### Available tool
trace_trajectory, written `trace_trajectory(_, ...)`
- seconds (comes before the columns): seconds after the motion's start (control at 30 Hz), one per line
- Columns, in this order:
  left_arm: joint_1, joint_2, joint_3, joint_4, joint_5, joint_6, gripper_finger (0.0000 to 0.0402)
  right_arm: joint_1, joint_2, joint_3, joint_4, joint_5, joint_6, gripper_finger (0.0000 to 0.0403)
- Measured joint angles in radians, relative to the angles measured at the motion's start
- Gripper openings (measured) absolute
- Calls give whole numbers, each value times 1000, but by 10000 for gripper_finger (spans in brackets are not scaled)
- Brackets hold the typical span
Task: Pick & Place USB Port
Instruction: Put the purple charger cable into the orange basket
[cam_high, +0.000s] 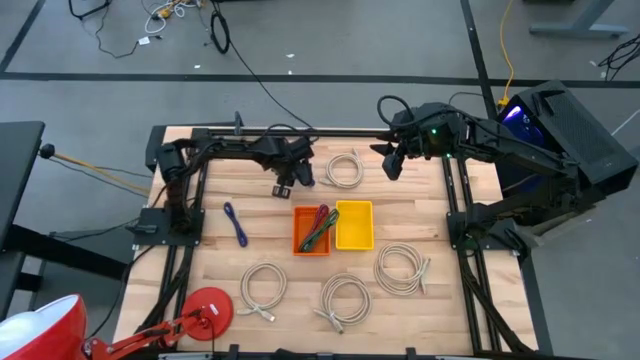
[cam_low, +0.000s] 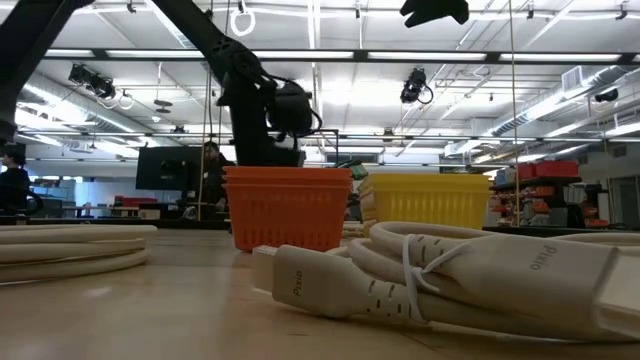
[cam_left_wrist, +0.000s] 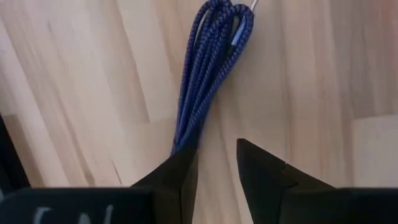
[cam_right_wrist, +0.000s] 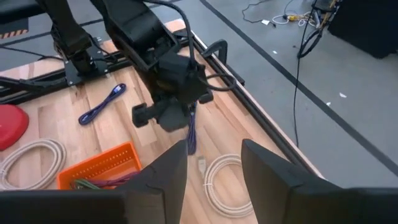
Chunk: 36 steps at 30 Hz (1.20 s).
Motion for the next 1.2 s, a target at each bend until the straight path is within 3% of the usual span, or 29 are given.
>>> trace_trajectory(0.3, 4, 66, 80, -22, -63, -9, 192, 16, 0, 0, 0, 2, 10, 153)
trace_trajectory(0.43, 4, 65, 104, -12, -60, 0, 203, 16, 0, 0, -1, 2, 17, 153)
trace_trajectory(1.07, 39, 138, 126, -15, 8, -4, 174, 42, 0, 0, -10, 0, 33, 153)
trace_trajectory(1.13, 40, 145, 127, -26, 25, -4, 153, 45, 0, 0, -10, 0, 33, 153)
trace_trajectory(1.2, 33, 154, 127, -44, 30, -4, 99, 45, 0, 0, -10, 2, 33, 153)
